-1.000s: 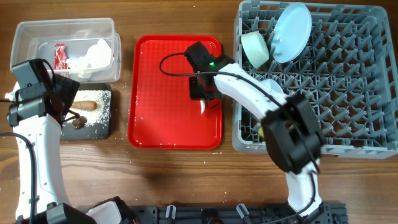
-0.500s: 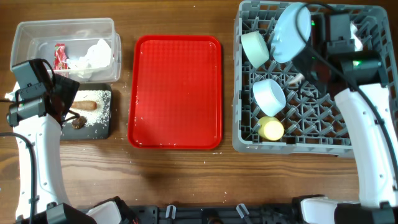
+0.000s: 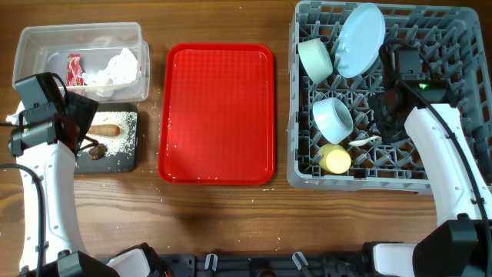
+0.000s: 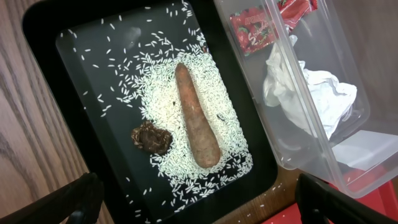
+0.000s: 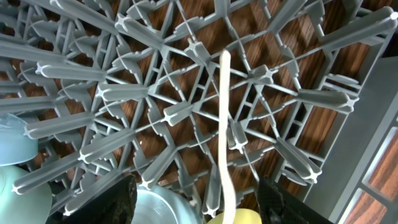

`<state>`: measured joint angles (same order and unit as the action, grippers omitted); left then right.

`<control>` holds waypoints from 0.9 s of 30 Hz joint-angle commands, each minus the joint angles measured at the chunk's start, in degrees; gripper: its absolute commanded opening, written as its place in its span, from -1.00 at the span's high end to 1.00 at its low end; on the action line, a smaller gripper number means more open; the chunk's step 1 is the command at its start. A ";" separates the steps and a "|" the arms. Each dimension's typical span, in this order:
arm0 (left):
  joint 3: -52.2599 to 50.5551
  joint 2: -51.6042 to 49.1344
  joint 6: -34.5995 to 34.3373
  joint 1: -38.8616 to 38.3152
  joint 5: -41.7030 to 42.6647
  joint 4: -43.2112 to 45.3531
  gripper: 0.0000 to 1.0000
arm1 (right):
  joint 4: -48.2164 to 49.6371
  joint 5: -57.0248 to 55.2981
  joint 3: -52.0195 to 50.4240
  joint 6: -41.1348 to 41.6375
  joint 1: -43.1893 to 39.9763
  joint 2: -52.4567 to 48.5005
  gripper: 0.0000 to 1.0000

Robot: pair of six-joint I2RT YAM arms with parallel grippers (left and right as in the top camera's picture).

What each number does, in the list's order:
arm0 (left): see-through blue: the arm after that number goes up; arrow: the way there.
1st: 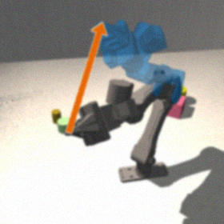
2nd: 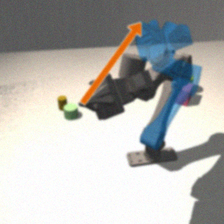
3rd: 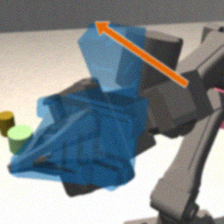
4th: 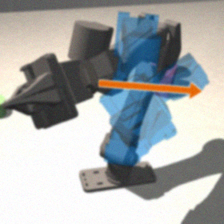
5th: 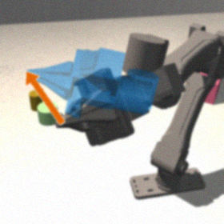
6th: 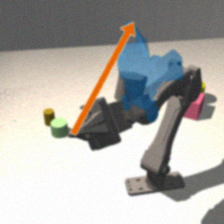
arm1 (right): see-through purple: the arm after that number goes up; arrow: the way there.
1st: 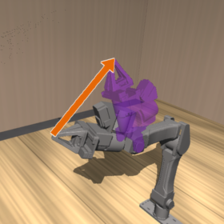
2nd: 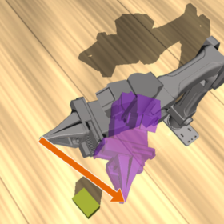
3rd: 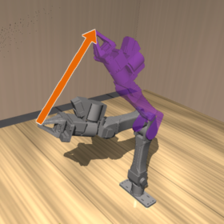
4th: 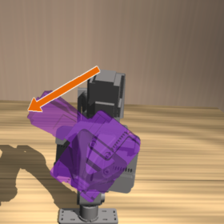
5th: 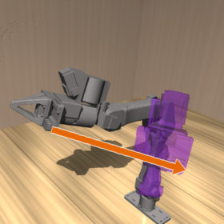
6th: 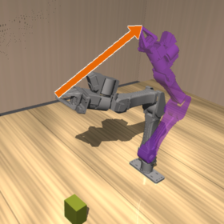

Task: Sort waste into correct bins and load items into the dishwasher rack

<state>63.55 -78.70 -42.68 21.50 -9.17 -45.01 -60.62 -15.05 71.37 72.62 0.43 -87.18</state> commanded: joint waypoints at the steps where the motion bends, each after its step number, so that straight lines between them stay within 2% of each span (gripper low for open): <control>1: 0.81 0.57 0.68 0.11 -0.33 -0.07 -1.00 | -0.09 3.54 -0.28 -3.78 -0.09 2.05 -0.07; 2: 0.81 0.57 0.68 0.11 -0.33 -0.07 -1.00 | -0.13 5.22 0.00 -8.24 -0.09 3.91 0.07; 3: 0.81 0.57 0.68 0.11 -0.33 -0.04 -1.00 | -0.13 7.15 0.28 -12.28 -0.09 5.97 0.06; 4: 0.81 0.57 0.68 0.11 -0.33 -0.04 -1.00 | -0.11 8.98 0.42 -16.39 -0.09 8.28 -0.18; 8: 0.81 0.57 0.68 0.11 -0.33 -0.07 -1.00 | -1.66 20.20 0.63 -37.92 -0.09 20.72 -0.73; 9: 0.81 0.57 0.68 0.11 -0.33 -0.04 -1.00 | -2.69 23.93 0.63 -42.82 -0.09 23.56 -0.98; 11: 0.81 0.57 0.68 0.11 -0.33 -0.04 -1.00 | -6.43 27.52 0.61 -51.08 -0.09 29.70 -0.99; 16: 0.81 0.57 0.68 0.11 -0.33 -0.04 -1.00 | -8.72 27.19 0.61 -50.10 -0.09 39.19 -0.99; 20: 0.81 0.57 0.68 0.11 -0.33 -0.04 -1.00 | -8.61 23.45 0.61 -52.46 -0.09 41.44 -0.99; 23: 0.81 0.57 0.68 0.11 -0.33 -0.04 -1.00 | -4.55 23.45 0.37 -58.53 0.09 41.79 -0.99; 27: 0.81 0.57 0.68 0.11 -0.33 -0.07 -1.00 | 7.30 23.15 -3.69 -65.37 0.07 44.44 -0.99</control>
<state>63.55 -78.70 -42.68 21.50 -9.17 -45.04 -58.28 9.32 70.83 13.93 0.38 -45.30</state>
